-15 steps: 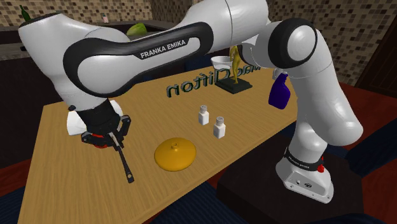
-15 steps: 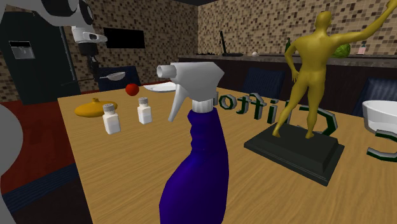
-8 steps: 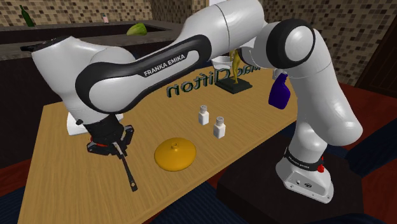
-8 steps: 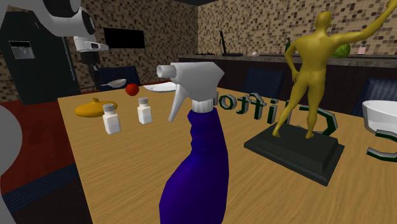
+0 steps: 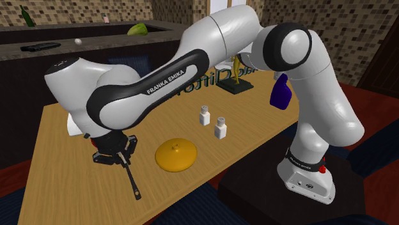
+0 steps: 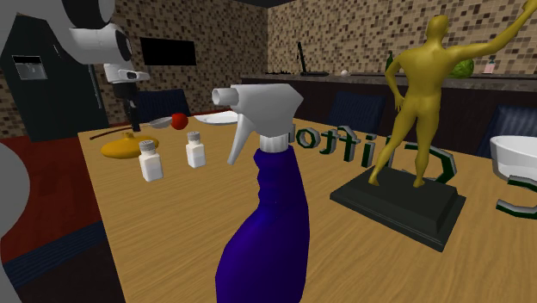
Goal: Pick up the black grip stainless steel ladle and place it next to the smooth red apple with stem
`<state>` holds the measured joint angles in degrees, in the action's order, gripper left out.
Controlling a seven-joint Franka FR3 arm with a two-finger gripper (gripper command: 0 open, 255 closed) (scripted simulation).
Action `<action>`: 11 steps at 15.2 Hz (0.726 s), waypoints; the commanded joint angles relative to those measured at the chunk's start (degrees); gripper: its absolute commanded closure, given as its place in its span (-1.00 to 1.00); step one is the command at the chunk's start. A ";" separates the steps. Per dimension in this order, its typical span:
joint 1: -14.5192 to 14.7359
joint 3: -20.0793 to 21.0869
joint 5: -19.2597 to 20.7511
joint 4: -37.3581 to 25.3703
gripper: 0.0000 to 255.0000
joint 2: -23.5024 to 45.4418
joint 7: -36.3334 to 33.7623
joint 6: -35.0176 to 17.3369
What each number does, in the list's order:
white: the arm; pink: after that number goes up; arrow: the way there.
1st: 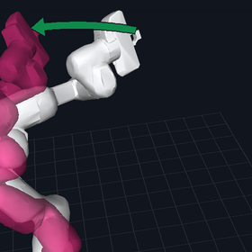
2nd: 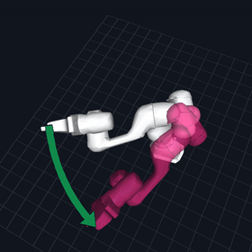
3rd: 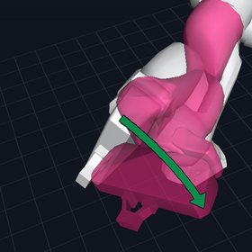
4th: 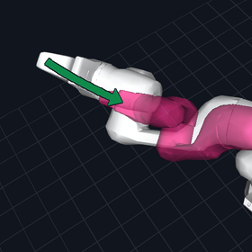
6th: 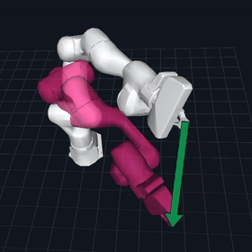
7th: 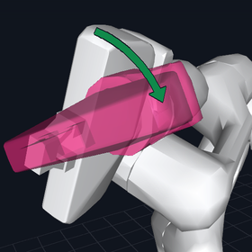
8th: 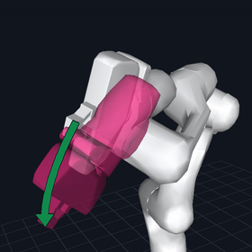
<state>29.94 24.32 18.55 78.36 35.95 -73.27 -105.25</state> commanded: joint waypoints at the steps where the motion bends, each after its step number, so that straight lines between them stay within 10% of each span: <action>1: -0.01 -0.13 0.25 0.94 1.00 0.47 -0.29 -1.39; 9: -0.01 -0.20 0.36 1.27 1.00 0.68 -0.39 -1.92; 10: -0.01 -0.20 0.36 1.27 -1.00 0.68 -0.39 -1.92; 11: -0.01 -0.20 0.36 1.27 -1.00 0.68 -0.39 -1.92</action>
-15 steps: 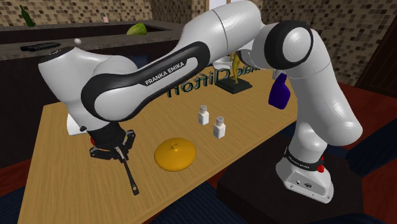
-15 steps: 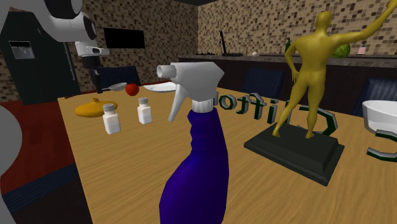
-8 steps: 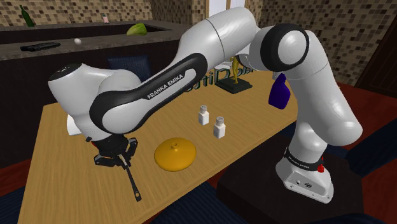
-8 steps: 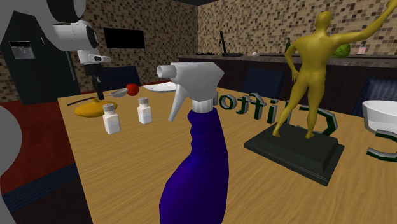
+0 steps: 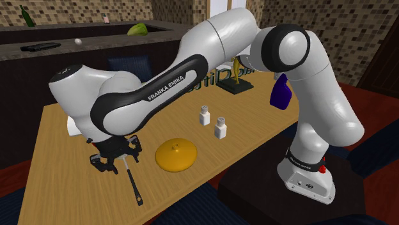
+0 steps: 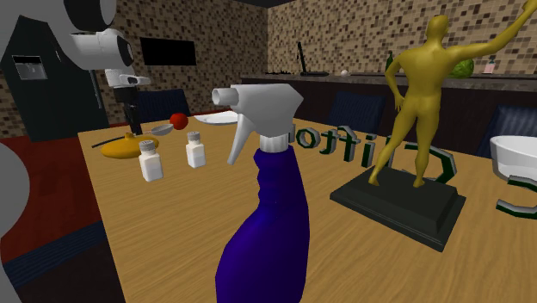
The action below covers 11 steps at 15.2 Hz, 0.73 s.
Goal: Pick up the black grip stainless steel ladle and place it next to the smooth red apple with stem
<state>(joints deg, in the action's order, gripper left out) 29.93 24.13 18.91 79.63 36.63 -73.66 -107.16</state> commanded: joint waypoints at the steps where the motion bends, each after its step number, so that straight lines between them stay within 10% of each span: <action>1: 0.00 0.00 0.00 0.00 -1.00 0.00 0.00 0.00; 11: 0.97 0.45 -0.73 -6.14 -1.00 -0.79 0.80 6.72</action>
<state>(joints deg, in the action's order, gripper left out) 30.84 24.58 18.18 73.79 35.76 -72.88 -100.71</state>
